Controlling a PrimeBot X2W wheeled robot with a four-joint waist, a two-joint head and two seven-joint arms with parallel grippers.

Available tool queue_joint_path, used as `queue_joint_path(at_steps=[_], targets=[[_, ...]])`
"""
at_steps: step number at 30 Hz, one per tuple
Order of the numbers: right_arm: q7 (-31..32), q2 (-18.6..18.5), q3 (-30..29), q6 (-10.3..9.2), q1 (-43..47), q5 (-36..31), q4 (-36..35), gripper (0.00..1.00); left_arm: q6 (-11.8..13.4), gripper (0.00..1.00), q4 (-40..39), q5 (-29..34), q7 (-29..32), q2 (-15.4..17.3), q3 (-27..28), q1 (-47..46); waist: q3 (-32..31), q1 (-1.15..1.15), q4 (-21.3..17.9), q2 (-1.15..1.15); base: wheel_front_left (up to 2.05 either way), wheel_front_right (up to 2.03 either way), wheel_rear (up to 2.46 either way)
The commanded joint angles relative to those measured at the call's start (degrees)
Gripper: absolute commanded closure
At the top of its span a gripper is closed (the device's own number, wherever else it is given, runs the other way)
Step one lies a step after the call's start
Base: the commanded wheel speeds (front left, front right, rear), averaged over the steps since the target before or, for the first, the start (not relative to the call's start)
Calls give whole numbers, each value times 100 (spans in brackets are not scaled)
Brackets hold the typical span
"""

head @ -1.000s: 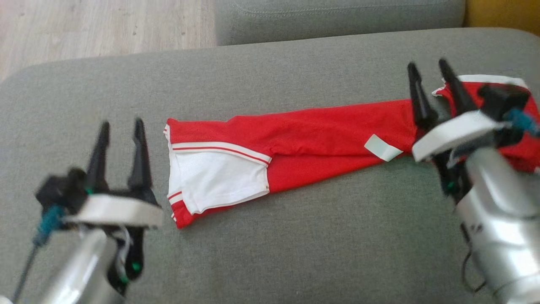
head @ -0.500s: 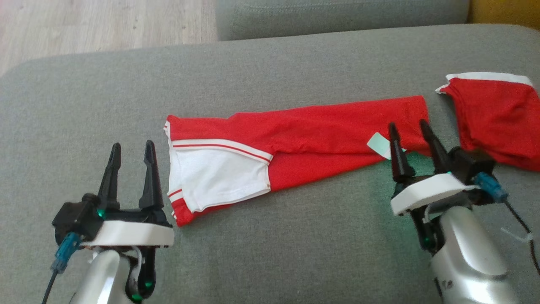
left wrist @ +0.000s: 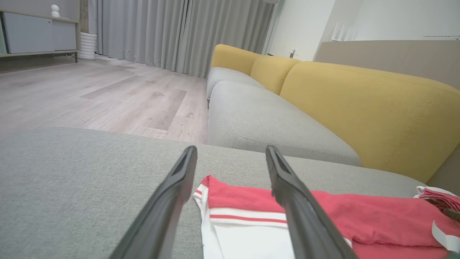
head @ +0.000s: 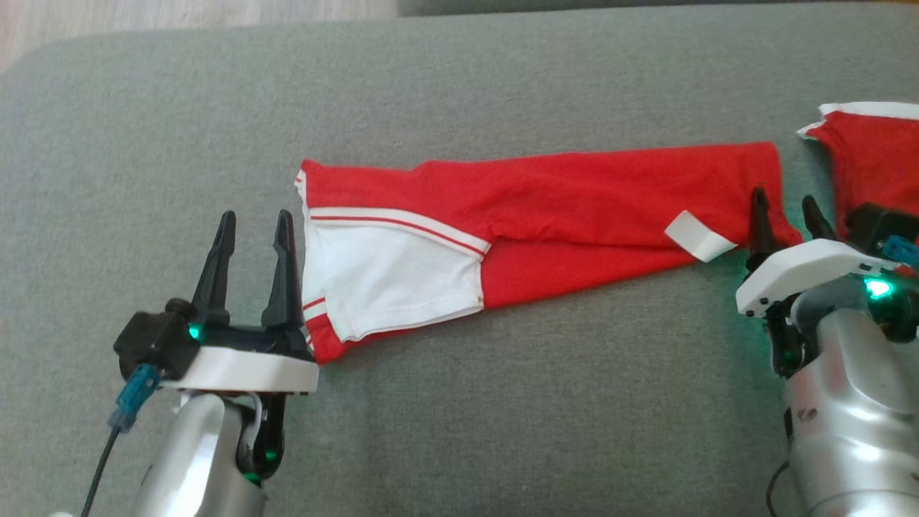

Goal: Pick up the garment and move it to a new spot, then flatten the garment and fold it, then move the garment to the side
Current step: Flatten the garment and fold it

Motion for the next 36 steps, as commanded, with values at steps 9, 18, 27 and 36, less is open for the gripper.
queue_joint_path(at_steps=[9,18,27,36], targets=[[141,48,-138,-4,-638,-152,1074,0,-148,0,-46,186,-36,-72,356,-377,201,-1,97,0,0,0,0],[-500,47,-210,-4,-888,-374,1234,100,-200,0,-2,268,-36,-113,460,-386,119,-1,-74,0,0,0,0],[-469,-351,-731,-4,-670,-795,691,100,-222,0,-71,319,-36,-164,475,-297,-158,-1,-270,0,0,0,0],[-371,-164,-568,-4,-600,-739,214,100,-230,0,-93,324,-36,-230,405,-181,-460,-1,-275,0,0,0,0]])
